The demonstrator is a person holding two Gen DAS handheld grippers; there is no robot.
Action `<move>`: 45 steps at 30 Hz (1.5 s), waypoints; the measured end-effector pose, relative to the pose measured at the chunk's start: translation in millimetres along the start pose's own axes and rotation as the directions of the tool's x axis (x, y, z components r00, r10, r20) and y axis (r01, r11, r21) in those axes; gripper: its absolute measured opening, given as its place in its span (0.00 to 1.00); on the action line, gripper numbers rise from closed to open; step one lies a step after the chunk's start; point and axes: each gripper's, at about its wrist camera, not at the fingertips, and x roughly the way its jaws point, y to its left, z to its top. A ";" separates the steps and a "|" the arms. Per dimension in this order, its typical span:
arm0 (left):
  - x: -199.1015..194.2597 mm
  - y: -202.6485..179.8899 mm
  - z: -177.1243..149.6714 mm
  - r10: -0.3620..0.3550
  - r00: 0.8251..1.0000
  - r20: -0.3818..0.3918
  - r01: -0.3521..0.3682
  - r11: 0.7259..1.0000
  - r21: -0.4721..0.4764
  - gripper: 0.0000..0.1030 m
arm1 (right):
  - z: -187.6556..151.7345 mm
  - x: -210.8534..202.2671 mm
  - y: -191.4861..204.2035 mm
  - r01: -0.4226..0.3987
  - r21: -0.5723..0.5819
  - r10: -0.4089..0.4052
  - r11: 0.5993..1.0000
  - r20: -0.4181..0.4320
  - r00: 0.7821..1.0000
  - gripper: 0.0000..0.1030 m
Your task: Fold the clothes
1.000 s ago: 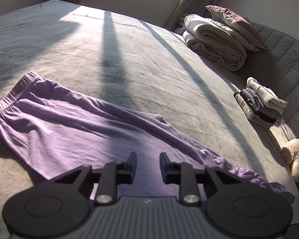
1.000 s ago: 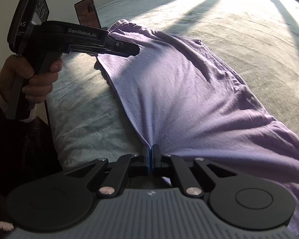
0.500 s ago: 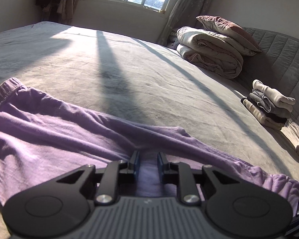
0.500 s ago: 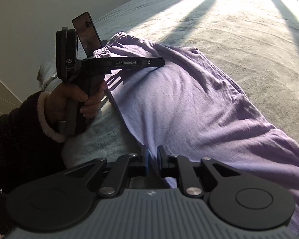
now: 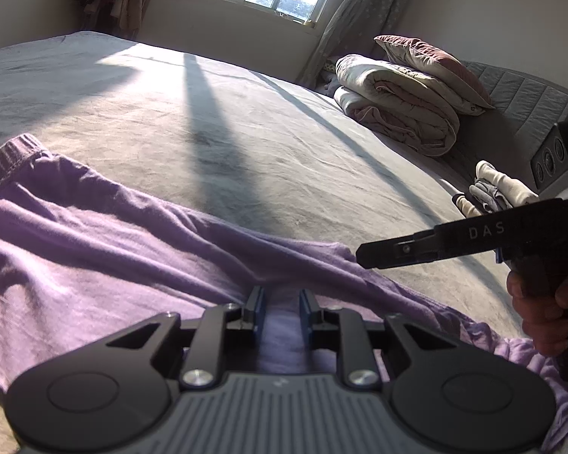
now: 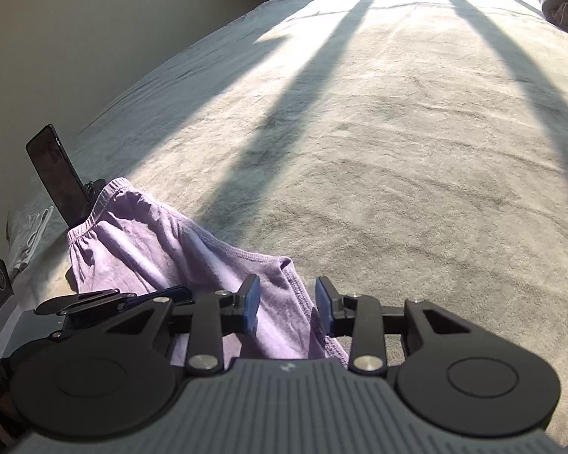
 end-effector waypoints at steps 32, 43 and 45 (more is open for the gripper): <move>-8.2 70.1 48.5 0.236 0.972 -0.005 -0.235 0.969 -0.081 0.18 | -7.6 26.1 29.2 0.199 -0.092 -0.188 0.976 0.110 0.976 0.04; -7.0 60.3 44.7 0.311 0.950 0.032 -0.312 0.950 0.006 0.25 | -1.4 38.3 31.7 0.275 -0.114 -0.259 0.955 0.134 0.957 0.06; -8.6 56.6 47.2 0.301 0.953 0.028 -0.301 0.954 -0.004 0.34 | -1.0 33.5 31.4 0.258 -0.101 -0.245 0.961 0.126 0.961 0.14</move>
